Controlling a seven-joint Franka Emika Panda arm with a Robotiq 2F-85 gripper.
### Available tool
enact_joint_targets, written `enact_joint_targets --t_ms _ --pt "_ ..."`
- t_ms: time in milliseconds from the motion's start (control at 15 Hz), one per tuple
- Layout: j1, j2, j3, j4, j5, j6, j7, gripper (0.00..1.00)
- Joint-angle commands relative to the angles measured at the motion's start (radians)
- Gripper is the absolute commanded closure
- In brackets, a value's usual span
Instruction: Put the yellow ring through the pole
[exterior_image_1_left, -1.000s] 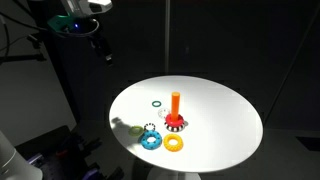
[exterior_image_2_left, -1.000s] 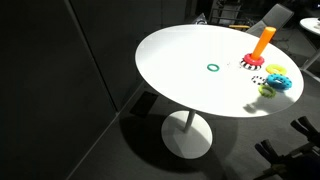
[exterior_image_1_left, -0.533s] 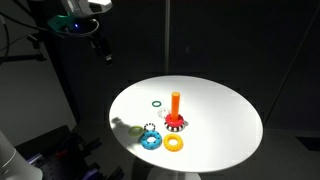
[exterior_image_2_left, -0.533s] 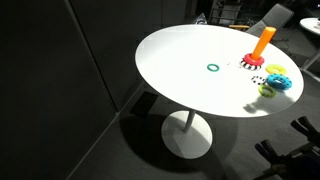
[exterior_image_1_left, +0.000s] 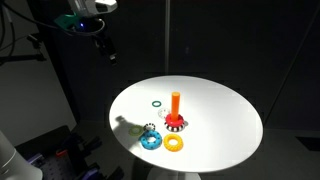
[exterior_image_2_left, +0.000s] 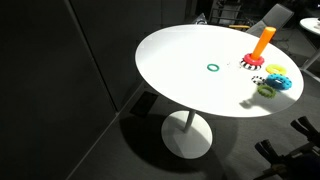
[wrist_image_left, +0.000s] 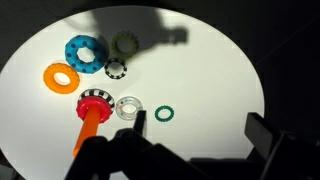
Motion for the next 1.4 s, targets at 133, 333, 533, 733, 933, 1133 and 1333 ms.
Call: enact_joint_targets --t_ms 133,333,533,733,933,1133,1333 --pt "-0.003 0.209 -0.016 0.172 0.018 -0.041 -0.005 0.00" --pt "-0.006 0.315 -0.021 0.232 0.019 -0.056 -0.012 0.00" --pt "-0.009 0.395 -0.024 0.257 0.018 -0.050 -0.022 0.00" --pt "-0.015 0.450 -0.018 0.249 -0.005 -0.005 -0.023 0.00" --pt "-0.019 0.482 -0.012 0.228 -0.044 0.050 -0.028 0.00" --pt "-0.019 0.507 -0.011 0.227 -0.078 0.077 -0.020 0.00" --pt "-0.014 0.508 -0.011 0.221 -0.059 0.066 -0.014 0.00"
